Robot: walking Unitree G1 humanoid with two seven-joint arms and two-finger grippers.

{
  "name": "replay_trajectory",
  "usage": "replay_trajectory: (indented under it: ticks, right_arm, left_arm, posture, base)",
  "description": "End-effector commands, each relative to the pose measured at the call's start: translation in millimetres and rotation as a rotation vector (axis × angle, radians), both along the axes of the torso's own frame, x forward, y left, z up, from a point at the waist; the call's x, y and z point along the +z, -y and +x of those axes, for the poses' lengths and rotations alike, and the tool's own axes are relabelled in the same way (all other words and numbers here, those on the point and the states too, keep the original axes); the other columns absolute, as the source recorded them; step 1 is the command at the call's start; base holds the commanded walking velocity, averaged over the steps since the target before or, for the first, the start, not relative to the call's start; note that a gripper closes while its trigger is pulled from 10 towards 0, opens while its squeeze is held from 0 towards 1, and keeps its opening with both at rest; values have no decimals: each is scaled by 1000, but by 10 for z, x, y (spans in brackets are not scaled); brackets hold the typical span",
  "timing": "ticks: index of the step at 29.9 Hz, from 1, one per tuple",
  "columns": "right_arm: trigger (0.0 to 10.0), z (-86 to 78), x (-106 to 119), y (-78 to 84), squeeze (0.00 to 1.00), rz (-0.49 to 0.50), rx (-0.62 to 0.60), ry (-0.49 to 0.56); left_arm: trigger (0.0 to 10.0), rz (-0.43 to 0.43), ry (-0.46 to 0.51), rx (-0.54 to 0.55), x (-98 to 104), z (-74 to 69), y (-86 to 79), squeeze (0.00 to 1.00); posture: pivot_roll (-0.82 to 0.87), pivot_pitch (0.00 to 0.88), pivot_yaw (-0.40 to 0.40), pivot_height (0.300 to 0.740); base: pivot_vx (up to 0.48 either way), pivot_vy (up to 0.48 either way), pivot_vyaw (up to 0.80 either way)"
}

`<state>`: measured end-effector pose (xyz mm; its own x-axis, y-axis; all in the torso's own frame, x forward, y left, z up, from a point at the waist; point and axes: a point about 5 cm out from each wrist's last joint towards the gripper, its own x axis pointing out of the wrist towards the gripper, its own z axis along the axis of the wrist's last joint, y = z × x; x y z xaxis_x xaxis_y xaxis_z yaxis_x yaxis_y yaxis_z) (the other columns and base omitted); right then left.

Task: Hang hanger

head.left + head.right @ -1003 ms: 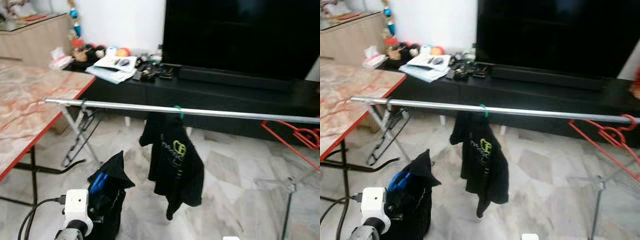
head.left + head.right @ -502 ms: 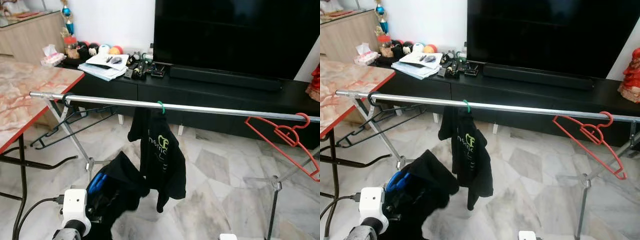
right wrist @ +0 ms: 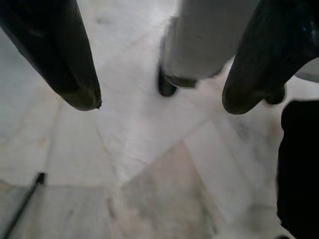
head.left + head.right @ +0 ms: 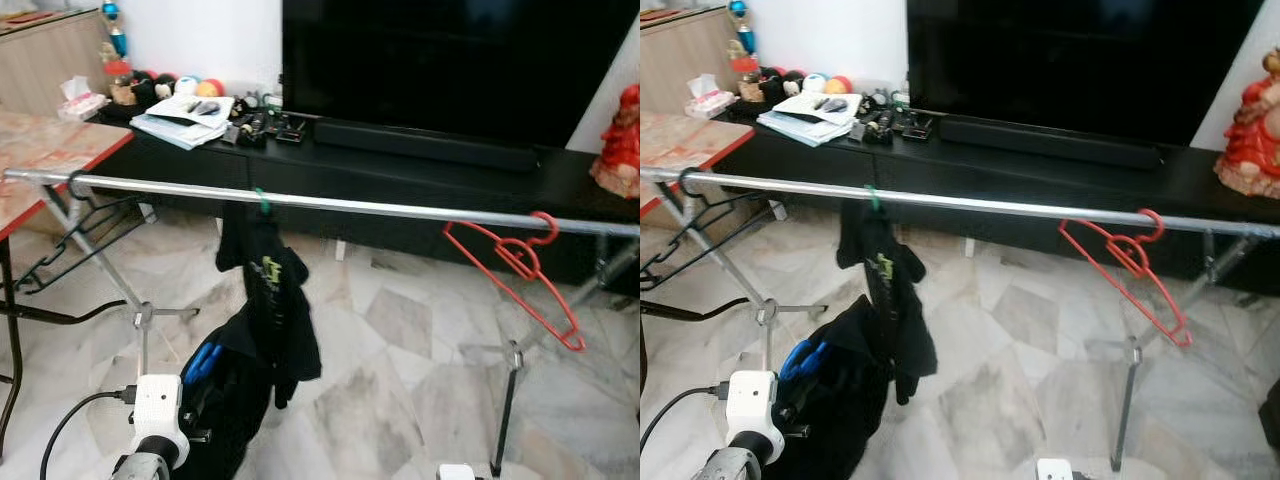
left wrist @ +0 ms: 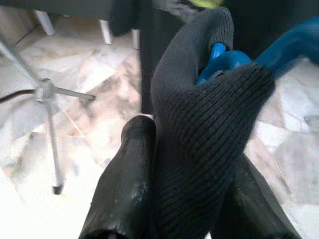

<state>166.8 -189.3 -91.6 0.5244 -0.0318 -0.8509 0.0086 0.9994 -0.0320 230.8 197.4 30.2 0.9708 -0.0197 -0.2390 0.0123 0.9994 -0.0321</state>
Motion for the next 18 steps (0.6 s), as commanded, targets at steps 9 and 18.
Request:
replay_trajectory:
  ticks: [9, 18]
  right_arm:
    - [10000, 46, 11, -59, 0, -2, 18, 2]
    - [10000, -11, 64, 360, 0, -30, -8, 8]
  left_arm:
    - [10000, 22, 18, -21, 53, 1, 7, 0]
    - [10000, 21, 8, -38, 39, 12, 48, 0]
  posture:
    - [-28, 82, 5, 740]
    - [-26, 80, 0, 740]
  base:
    - [0, -386, 0]
    - [0, -167, 0]
